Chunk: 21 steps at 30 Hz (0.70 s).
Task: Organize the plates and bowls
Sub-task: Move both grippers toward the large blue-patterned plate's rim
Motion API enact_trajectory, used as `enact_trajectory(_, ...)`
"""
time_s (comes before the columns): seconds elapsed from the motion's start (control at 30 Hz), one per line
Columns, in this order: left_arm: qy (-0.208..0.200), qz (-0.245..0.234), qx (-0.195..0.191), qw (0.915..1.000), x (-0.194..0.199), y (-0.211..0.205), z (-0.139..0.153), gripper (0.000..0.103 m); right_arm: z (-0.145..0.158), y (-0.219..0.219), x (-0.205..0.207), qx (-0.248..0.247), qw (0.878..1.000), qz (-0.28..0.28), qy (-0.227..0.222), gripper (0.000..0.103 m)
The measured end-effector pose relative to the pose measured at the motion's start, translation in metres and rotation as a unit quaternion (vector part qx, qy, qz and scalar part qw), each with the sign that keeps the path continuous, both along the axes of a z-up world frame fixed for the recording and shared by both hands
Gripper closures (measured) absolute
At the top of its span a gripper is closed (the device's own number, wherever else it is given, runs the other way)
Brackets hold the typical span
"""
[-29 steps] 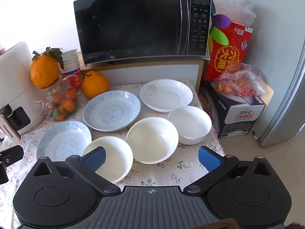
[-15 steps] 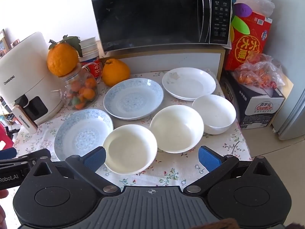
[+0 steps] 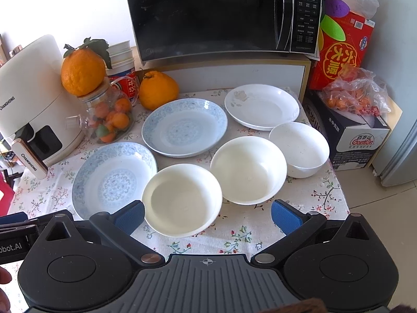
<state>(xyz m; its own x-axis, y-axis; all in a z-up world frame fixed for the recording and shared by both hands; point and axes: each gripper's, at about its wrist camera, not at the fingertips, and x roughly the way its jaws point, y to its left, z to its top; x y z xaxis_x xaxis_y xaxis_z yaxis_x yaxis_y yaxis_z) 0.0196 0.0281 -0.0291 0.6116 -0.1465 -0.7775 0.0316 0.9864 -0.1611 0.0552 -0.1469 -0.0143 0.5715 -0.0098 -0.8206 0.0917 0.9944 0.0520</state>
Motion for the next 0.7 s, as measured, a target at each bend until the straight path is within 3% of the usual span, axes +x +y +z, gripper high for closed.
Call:
enact_trajectory(0.27,0.014,0.02,0.013,0.9996,0.004,0.018,-0.016,0.0,-0.024,0.02,0.001,0.015,0.999,0.02,0.027,0.0)
enact_trajectory(0.47,0.032,0.051,-0.005,0.9982,0.006,0.047,-0.024,0.0,-0.038,0.033,-0.003,0.041,0.998,0.029,0.029,0.0)
enact_trajectory(0.7,0.024,0.065,-0.026,0.9972,0.012,0.064,-0.023,0.0,-0.037,0.051,0.006,0.081,0.996,0.02,0.015,0.0)
